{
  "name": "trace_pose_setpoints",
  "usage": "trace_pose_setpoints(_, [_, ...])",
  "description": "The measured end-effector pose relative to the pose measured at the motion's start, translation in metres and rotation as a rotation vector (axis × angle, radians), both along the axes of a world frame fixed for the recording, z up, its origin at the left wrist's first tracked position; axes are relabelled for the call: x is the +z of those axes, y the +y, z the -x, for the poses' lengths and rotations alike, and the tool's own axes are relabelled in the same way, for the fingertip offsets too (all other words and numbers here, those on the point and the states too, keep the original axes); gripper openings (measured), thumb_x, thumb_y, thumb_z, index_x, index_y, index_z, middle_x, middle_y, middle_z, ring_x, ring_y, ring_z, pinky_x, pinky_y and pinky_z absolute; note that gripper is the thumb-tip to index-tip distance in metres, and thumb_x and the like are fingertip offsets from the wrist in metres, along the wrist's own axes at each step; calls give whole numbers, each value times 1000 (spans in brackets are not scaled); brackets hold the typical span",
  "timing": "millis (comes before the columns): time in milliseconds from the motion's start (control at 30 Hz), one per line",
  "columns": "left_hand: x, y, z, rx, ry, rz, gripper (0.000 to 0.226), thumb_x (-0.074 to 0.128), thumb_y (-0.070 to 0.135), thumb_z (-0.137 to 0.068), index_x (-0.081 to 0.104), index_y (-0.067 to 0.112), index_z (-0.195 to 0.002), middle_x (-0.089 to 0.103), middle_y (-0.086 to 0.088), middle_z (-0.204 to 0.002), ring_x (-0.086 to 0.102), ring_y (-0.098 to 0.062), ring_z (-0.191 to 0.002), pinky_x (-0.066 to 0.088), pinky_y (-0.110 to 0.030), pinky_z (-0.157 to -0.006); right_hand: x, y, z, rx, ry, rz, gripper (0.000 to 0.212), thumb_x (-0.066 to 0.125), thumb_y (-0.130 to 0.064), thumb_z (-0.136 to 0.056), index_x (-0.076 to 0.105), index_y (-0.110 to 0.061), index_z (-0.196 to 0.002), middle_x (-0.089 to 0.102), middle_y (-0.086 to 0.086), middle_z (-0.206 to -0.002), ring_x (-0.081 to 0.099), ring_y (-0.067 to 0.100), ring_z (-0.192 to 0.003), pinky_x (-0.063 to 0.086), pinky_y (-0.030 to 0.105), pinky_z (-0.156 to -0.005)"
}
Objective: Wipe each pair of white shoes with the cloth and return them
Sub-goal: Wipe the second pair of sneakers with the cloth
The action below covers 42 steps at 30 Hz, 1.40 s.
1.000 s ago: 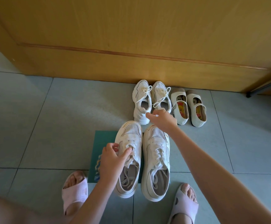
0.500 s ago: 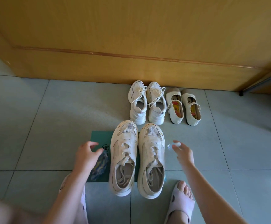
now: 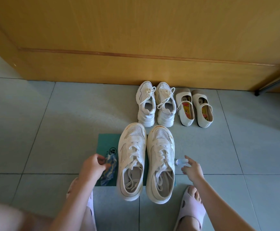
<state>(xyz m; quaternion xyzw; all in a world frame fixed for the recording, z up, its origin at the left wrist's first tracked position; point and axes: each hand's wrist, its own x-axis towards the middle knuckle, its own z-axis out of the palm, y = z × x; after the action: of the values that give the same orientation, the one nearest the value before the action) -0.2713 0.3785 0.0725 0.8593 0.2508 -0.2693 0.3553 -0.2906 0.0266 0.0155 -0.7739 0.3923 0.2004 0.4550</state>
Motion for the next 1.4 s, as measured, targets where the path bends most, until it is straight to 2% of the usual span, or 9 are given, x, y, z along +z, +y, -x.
trace_pose_setpoints(133, [-1, -2, 3, 39, -39, 12, 22, 75, 18, -78, 60, 12, -93, 66, -6, -92, 61, -22, -85, 50, -33, -76, 17, -4, -7, -53, -57, 98, 70, 31, 16, -82, 41, -20, -141, 48, 14, -139, 60, 34, -85, 36, 21, -39])
trace_pose_setpoints(367, [36, 3, -15, 396, -110, 390, 23, 62, -4, -84, 61, -2, -107, 61, -11, -88, 59, -18, -69, 50, -13, -44, 95, 24, -49, -260, -495, 278, 55, 32, 10, -80, 64, -18, -114, 62, 9, -117, 57, 18, -104, 40, 24, -73])
trace_pose_setpoints(500, [80, -5, -40, 473, -270, 572, 22, 62, 0, -85, 60, 7, -106, 63, -5, -88, 61, -15, -75, 52, -11, -51, 141, 77, -68, 51, -648, -41, 33, 46, 0, -89, 68, -18, -107, 68, -3, -108, 64, 13, -97, 50, 21, -82])
trace_pose_setpoints(633, [107, -38, -52, 480, -337, 750, 19, 63, 0, -84, 62, 11, -99, 68, -3, -90, 67, -12, -76, 55, -14, -58, 161, 130, -68, 359, -501, -446, 33, 56, -26, -93, 58, -27, -127, 64, -13, -117, 63, 3, -101, 53, 25, -86])
trace_pose_setpoints(767, [109, -80, -52, 449, -334, 835, 23, 62, 1, -86, 62, 7, -108, 70, -10, -96, 69, -15, -78, 57, -18, -64, 153, 137, -64, 240, -528, -586, 39, 60, -17, -91, 56, -23, -129, 67, -3, -82, 57, 10, -66, 50, 25, -67])
trace_pose_setpoints(900, [111, -110, -52, 354, -274, 857, 17, 56, 8, -92, 64, 8, -107, 70, -7, -93, 70, -11, -74, 55, -16, -60, 150, 116, -63, 95, -542, -513, 38, 67, -12, -85, 61, -20, -122, 68, 5, -93, 62, 0, -65, 49, 14, -58])
trace_pose_setpoints(1100, [92, -137, -28, 6, -356, 460, 28, 57, 33, -91, 62, 17, -114, 65, 9, -106, 60, -3, -93, 48, -17, -82, 130, 62, -90, -87, -527, -260, 26, 68, -11, -84, 66, -12, -110, 67, 5, -80, 58, 2, -55, 47, 14, -54])
trace_pose_setpoints(1167, [83, -153, -8, -87, -363, 373, 36, 58, 33, -91, 53, 20, -124, 57, 7, -118, 52, -2, -102, 39, -16, -87, 121, 49, -103, -20, -510, -121, 29, 69, -13, -83, 68, -9, -112, 68, 5, -82, 58, 11, -65, 52, 26, -66])
trace_pose_setpoints(1400, [58, -184, 20, -157, -299, -25, 79, 54, 52, -86, 22, 10, -145, 34, -8, -143, 37, -21, -130, 37, -28, -101, 106, 65, -125, 413, -469, 12, 16, 61, -6, -87, 73, -6, -98, 64, 1, -66, 53, 1, -49, 36, 3, -45])
